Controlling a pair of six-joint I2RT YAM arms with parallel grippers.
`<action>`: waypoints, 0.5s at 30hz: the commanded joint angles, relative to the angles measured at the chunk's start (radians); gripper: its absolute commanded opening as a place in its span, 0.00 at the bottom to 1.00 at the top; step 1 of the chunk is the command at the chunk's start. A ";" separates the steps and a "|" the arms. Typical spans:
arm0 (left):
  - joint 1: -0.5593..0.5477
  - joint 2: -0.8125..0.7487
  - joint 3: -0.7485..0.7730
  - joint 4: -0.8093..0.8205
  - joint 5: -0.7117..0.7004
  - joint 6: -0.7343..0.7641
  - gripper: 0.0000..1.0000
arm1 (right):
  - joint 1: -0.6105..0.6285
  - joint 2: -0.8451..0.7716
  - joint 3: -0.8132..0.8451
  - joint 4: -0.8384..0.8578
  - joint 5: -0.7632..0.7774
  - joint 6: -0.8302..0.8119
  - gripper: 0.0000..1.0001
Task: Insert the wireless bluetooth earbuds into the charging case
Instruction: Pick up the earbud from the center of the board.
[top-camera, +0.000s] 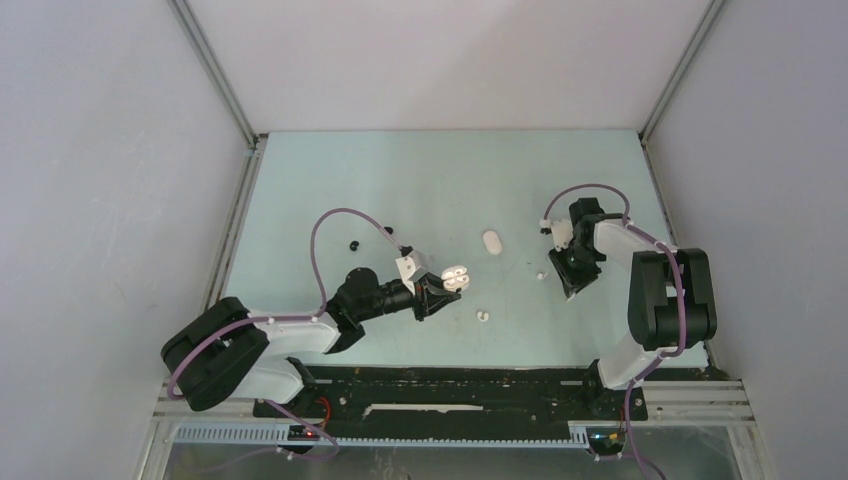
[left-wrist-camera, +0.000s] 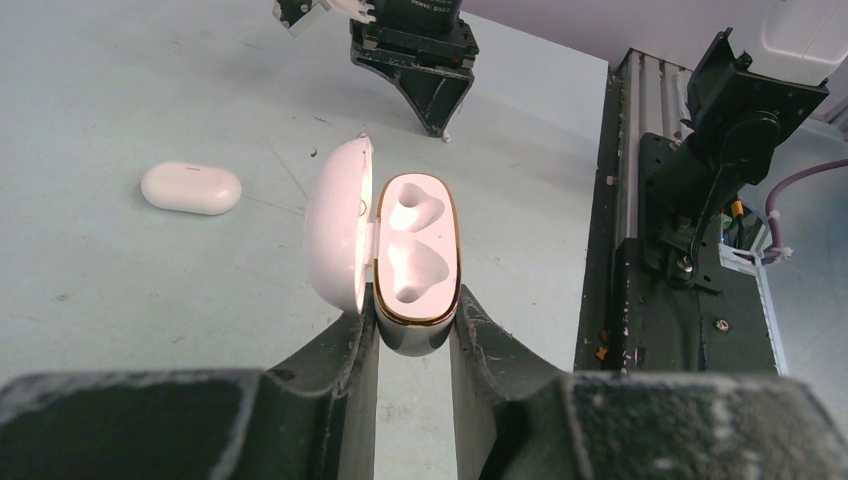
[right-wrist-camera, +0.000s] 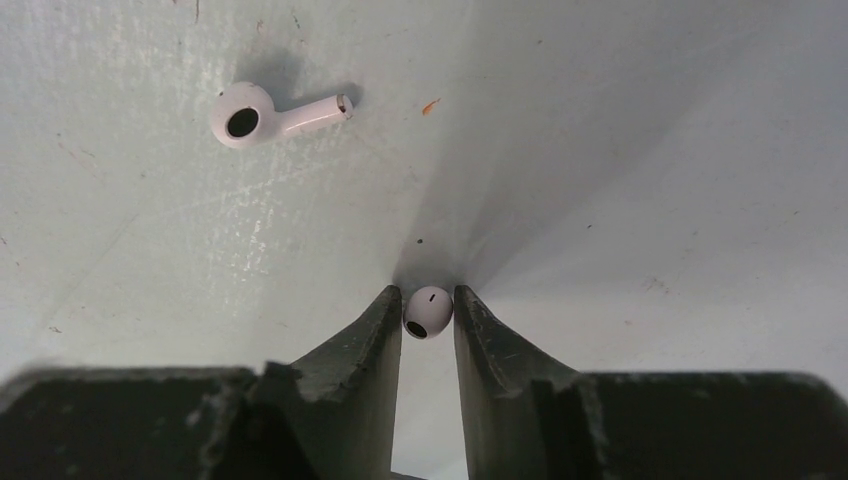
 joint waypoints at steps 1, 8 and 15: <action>0.004 0.000 0.027 0.012 0.012 -0.011 0.00 | -0.007 -0.021 -0.010 -0.014 0.001 0.003 0.31; 0.003 0.003 0.031 0.006 0.018 -0.012 0.00 | -0.011 -0.012 -0.010 -0.017 0.013 0.011 0.29; 0.003 0.008 0.036 0.000 0.023 -0.014 0.00 | -0.010 -0.020 -0.014 -0.025 0.012 0.018 0.27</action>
